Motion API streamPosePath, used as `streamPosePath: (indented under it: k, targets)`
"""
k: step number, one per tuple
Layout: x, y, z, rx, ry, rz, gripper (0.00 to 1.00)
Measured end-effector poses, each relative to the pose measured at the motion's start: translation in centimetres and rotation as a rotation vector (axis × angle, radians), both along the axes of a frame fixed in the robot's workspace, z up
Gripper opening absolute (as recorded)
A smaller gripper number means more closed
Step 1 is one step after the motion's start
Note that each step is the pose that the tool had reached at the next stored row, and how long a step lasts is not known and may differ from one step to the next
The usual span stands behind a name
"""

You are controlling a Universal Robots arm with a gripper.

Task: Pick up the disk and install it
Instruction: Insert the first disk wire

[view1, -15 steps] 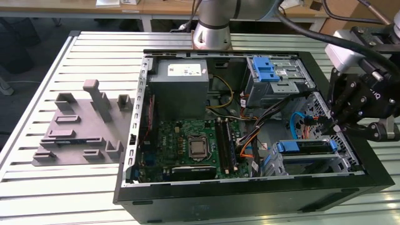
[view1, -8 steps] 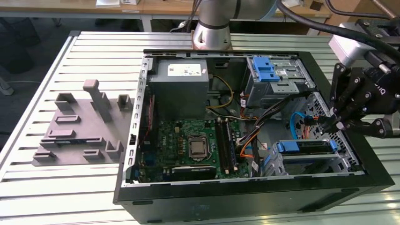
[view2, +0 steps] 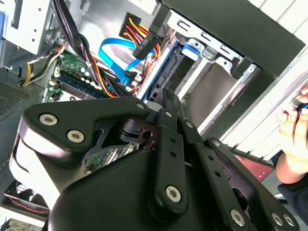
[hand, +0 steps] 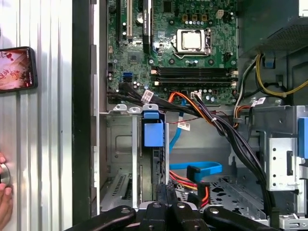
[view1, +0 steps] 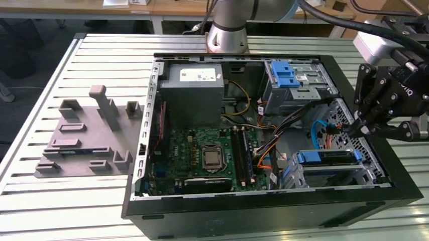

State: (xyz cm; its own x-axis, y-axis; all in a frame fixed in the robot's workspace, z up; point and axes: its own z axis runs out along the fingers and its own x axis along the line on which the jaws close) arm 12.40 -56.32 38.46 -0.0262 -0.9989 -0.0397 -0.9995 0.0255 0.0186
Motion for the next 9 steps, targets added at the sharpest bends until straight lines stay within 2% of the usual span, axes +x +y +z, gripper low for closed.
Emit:
streamPosePath:
  k: [9]
  targets:
    - [0.47,1.0,-0.24,0.0001,0.0,-0.004,0.11]
